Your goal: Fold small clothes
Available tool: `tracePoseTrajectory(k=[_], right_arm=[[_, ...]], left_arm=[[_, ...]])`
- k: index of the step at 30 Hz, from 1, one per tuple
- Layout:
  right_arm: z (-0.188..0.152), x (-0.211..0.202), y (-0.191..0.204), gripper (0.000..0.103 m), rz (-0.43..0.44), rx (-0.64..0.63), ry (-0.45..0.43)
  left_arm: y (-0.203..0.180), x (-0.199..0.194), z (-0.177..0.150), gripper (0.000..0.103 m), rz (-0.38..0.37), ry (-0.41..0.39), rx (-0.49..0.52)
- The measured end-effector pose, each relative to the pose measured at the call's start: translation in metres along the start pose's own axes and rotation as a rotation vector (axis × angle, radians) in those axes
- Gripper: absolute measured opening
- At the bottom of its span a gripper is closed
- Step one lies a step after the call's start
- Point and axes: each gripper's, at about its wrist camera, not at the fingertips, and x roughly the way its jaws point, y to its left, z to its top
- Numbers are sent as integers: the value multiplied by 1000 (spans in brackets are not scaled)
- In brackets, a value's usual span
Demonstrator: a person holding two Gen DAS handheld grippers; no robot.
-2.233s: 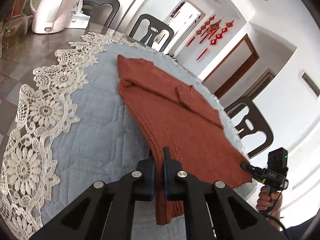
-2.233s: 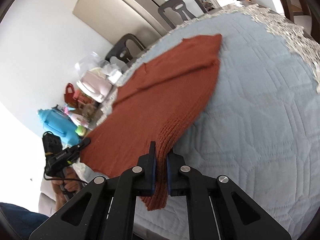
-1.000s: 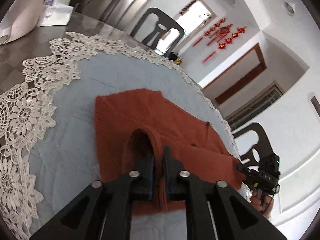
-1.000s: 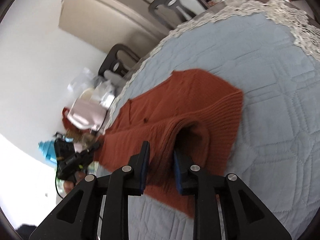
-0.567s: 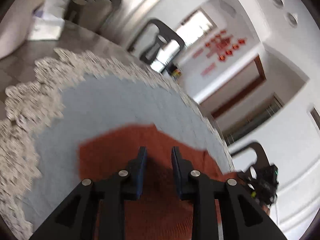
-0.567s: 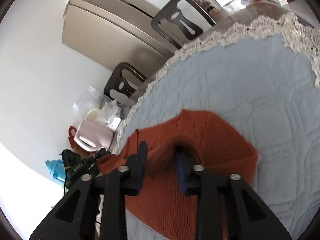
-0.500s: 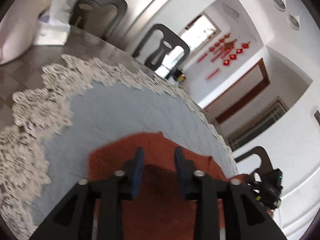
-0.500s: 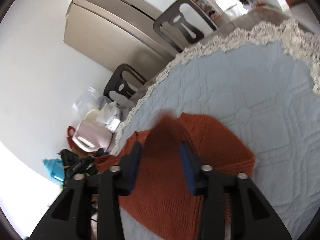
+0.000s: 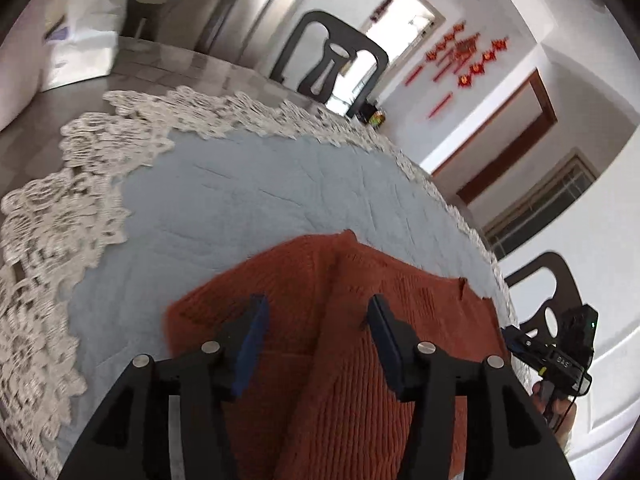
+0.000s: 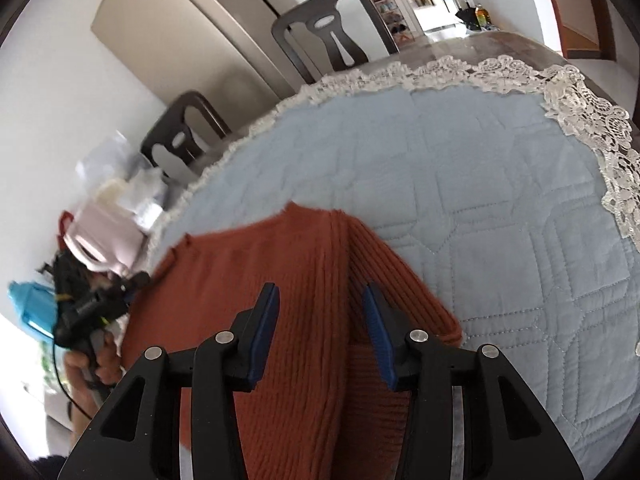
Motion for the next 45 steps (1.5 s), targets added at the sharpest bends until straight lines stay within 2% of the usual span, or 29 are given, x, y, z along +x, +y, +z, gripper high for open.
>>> tracePoseTrajectory(k=[2, 3, 6, 8, 9, 13, 14, 16, 17, 19, 21, 23, 26, 29, 34, 36, 39, 42, 45], right_arm=[[2, 1, 2, 43, -17, -18, 6], [3, 1, 3, 38, -24, -22, 10], [6, 4, 5, 37, -42, -34, 18], [5, 5, 6, 35, -46, -39, 17], [5, 6, 7, 25, -53, -44, 17], [5, 9, 12, 9, -71, -69, 18], [6, 6, 13, 9, -68, -69, 12], [10, 1, 16, 8, -62, -69, -8], [13, -1, 17, 8, -59, -70, -20], [17, -3, 15, 8, -59, -67, -32], [18, 2, 11, 8, -70, -56, -30], [17, 11, -1, 7, -90, -22, -11], [15, 10, -11, 7, -60, 17, -20], [15, 7, -8, 7, -70, 0, -24], [18, 6, -5, 7, -86, -11, -32], [17, 11, -7, 7, -88, -5, -17], [17, 5, -6, 10, -94, 3, -21], [12, -16, 10, 14, -171, -56, -71], [-3, -38, 30, 23, -181, -125, -104]], left_arm=[[-7, 5, 1, 55, 27, 9, 37], [-11, 5, 2, 55, 43, 14, 56], [-23, 3, 6, 56, -5, 29, 82], [-28, -1, 6, 63, -18, 26, 98], [-30, -2, 4, 66, -14, 17, 107], [-29, 4, 1, 66, 56, 33, 146], [-28, 8, 0, 60, 89, 45, 159], [-28, 10, 1, 24, 130, 34, 170], [-26, 8, 4, 16, 131, 25, 154], [-16, 2, 9, 12, 82, 5, 100], [-7, -3, 12, 7, 77, -29, 79], [1, 0, 13, 7, 70, -28, 55], [10, 5, 10, 7, 83, -24, 45], [13, 2, 9, 7, 60, -46, 32], [10, -4, 9, 7, 70, -83, 52], [13, 4, 10, 7, 87, -57, 47], [14, 4, 11, 11, 99, -36, 43], [13, -12, 10, 27, 140, -58, 50], [11, -35, 3, 29, 148, -101, 55]])
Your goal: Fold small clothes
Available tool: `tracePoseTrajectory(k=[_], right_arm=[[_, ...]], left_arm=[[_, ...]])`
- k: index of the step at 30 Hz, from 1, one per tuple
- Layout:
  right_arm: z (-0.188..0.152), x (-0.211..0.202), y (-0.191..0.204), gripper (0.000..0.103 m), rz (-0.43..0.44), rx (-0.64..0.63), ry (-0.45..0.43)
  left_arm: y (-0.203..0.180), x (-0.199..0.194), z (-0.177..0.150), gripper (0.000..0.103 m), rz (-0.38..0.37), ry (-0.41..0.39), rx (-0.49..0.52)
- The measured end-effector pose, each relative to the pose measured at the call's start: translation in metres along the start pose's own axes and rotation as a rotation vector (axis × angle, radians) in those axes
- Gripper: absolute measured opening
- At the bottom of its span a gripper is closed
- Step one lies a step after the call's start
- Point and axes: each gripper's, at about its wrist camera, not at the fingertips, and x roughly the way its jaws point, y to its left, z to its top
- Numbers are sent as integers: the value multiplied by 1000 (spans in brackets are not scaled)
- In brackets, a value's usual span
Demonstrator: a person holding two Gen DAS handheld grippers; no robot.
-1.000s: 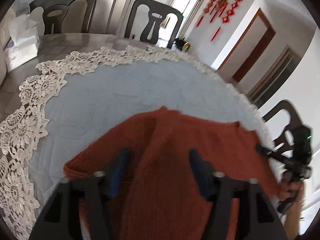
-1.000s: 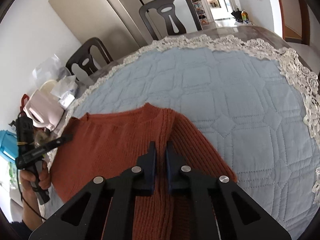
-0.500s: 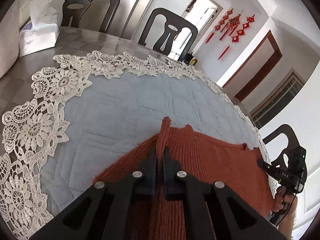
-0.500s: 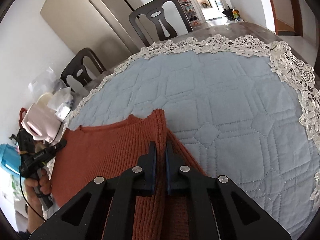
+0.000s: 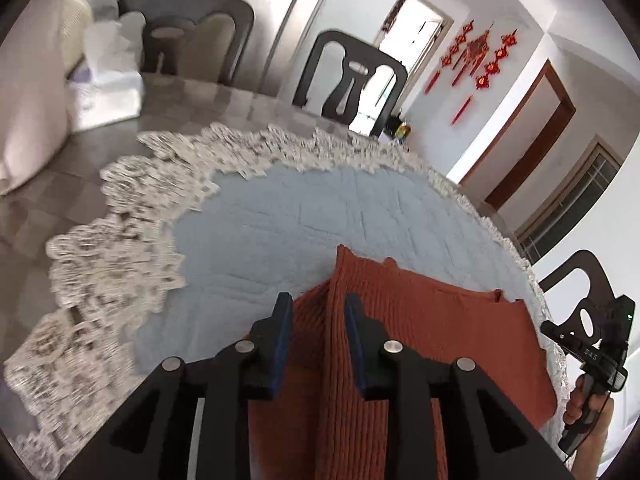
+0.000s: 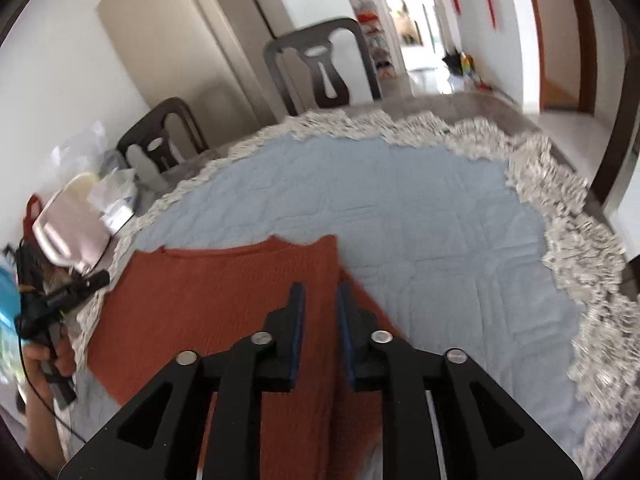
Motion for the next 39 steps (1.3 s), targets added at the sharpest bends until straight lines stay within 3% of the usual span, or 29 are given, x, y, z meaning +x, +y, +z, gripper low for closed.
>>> tracePoseTrajectory(k=[2, 4, 11, 14, 16, 21, 24, 29, 35, 39], right_arm=[[-10, -11, 15, 24, -1, -57, -7], [-21, -15, 31, 24, 12, -115, -1], [-51, 12, 42, 24, 1, -147, 90], [-54, 6, 41, 24, -6, -148, 79], [-55, -8, 47, 24, -3, -169, 51], [-74, -15, 69, 24, 62, -222, 56], [-88, -3, 72, 23, 34, -254, 83], [-86, -21, 61, 23, 44, -224, 57], [-88, -25, 41, 23, -6, -177, 35], [-89, -23, 29, 21, 41, -133, 51]], left_arm=[[-6, -19, -9, 32, 15, -28, 26], [-18, -31, -19, 41, -9, -44, 52], [-66, -33, -58, 41, -70, 2, 196], [-69, -14, -71, 41, -35, 77, 220], [-76, -19, -77, 41, -9, 63, 248], [-113, -32, -93, 41, -73, 75, 309], [-133, -21, -106, 42, -104, 111, 349], [-147, -16, -115, 43, -14, 110, 409], [-143, -31, -110, 43, 0, 89, 362], [-117, -31, -103, 43, 68, 60, 306]])
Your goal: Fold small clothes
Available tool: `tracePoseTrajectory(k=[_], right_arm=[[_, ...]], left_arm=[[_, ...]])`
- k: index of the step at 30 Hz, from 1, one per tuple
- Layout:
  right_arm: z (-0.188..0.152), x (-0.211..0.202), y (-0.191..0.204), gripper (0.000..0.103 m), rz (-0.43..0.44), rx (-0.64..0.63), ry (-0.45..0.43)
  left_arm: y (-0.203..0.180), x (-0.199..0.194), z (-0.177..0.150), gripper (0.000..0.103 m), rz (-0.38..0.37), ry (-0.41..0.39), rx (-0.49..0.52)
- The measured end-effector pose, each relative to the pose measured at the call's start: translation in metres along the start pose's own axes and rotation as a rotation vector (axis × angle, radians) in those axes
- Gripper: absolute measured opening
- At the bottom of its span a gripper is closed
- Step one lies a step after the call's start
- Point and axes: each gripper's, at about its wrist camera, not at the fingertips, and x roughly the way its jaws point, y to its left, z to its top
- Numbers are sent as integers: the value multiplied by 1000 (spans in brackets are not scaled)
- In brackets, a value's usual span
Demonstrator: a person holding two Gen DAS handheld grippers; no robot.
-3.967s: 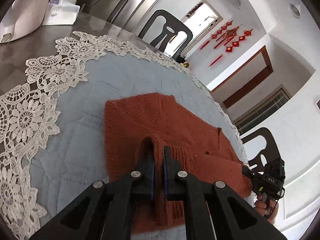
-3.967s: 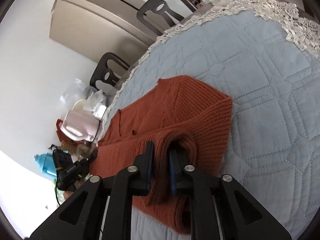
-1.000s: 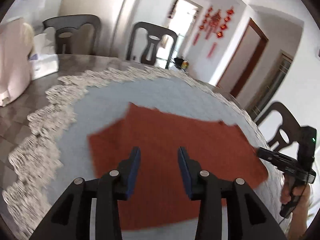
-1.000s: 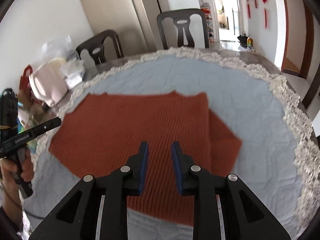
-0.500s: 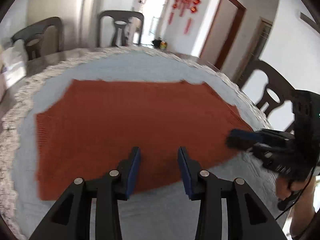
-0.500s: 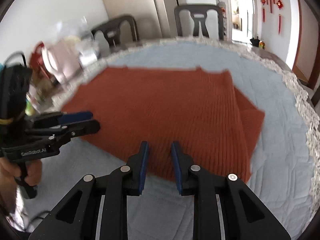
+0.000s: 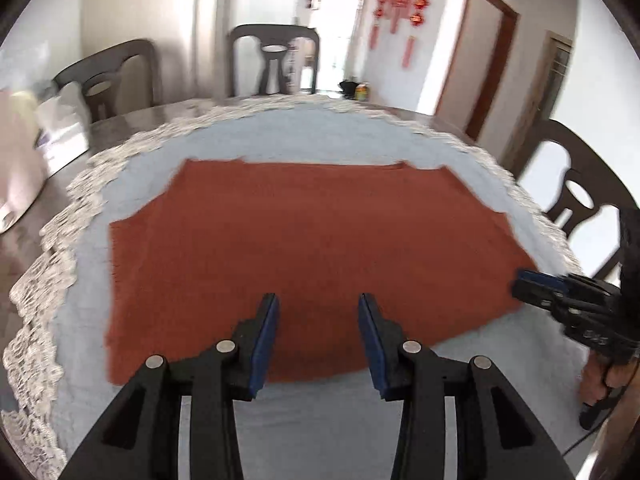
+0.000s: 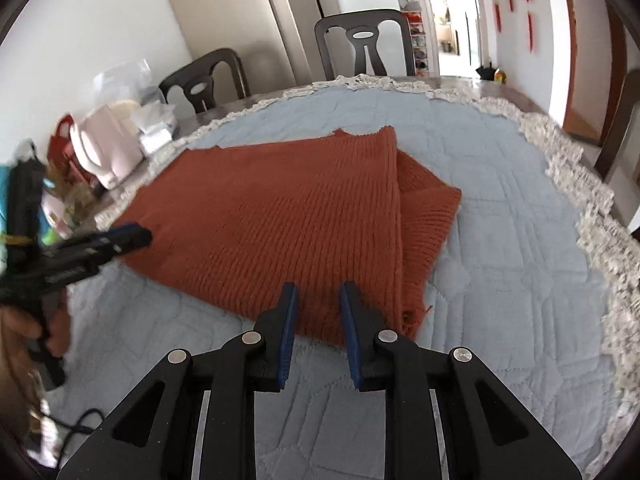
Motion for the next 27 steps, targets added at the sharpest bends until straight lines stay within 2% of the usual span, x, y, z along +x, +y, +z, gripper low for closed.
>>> tracePoseTrajectory(k=[2, 4, 6, 14, 17, 22, 27], right_arm=[[1, 2, 0, 21, 6, 2, 6], [1, 3, 0, 21, 4, -1, 12], [1, 3, 3, 21, -9, -12, 14], [-5, 3, 18, 22, -120, -92, 20], [-6, 4, 22, 23, -149, -114, 22], [-7, 6, 30, 23, -203, -156, 26], [-9, 8, 36, 24, -257, -198, 31]], left_arm=[[12, 8, -5, 43, 3, 16, -31], [16, 6, -9, 43, -21, -8, -37], [14, 7, -10, 43, -10, -10, -26], [20, 3, -10, 43, -33, -20, -46], [25, -9, -12, 43, -35, -51, -36], [55, -14, -17, 43, 16, -49, -53], [78, -16, -22, 43, -95, -38, -101]])
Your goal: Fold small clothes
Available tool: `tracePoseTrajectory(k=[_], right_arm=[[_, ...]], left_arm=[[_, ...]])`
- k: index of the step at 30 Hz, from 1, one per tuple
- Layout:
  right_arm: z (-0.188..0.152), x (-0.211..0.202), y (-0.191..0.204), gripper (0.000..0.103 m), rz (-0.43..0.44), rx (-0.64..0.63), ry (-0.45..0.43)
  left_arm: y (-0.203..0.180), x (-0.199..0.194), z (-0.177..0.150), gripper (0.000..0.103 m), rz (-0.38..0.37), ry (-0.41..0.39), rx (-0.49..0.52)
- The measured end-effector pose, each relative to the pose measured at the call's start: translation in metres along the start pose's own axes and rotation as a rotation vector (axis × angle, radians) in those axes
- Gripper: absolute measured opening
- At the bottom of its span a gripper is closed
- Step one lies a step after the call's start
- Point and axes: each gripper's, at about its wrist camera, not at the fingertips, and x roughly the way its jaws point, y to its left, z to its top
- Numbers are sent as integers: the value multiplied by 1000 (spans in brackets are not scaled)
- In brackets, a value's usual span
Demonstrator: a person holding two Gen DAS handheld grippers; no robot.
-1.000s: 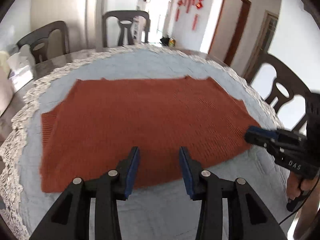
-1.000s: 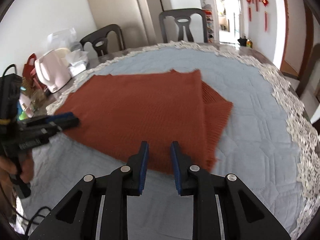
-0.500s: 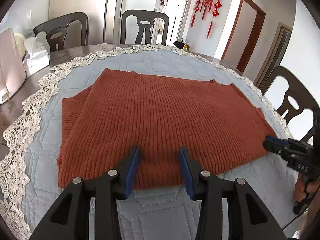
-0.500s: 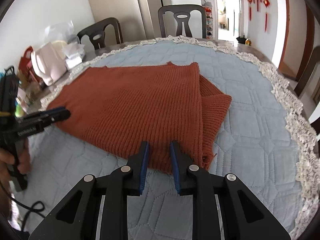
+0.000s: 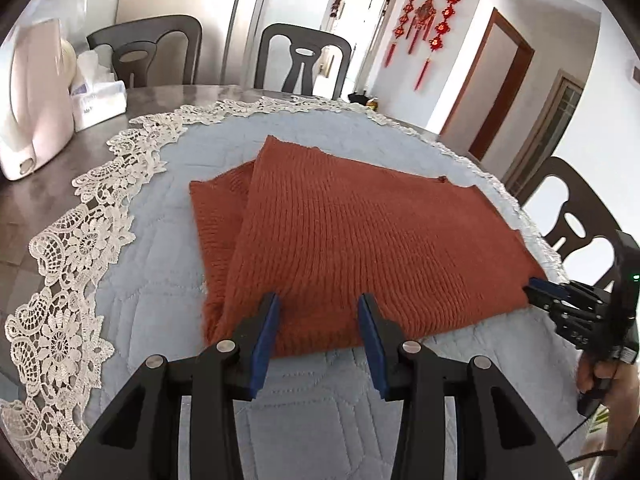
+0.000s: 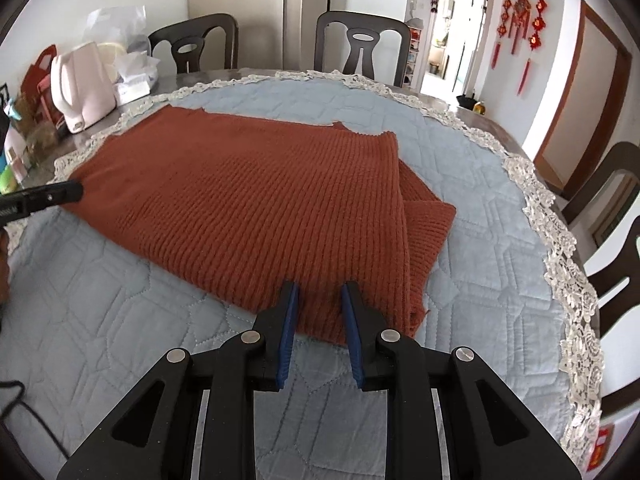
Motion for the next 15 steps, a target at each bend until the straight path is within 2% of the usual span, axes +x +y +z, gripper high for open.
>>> tracePoseTrajectory(k=[4, 15], right_arm=[[0, 0, 0, 24, -6, -3, 0], [1, 0, -10, 24, 65, 52, -1]], left_arm=[[9, -3, 1, 43, -46, 2, -16], [27, -2, -2, 43, -112, 13, -75]])
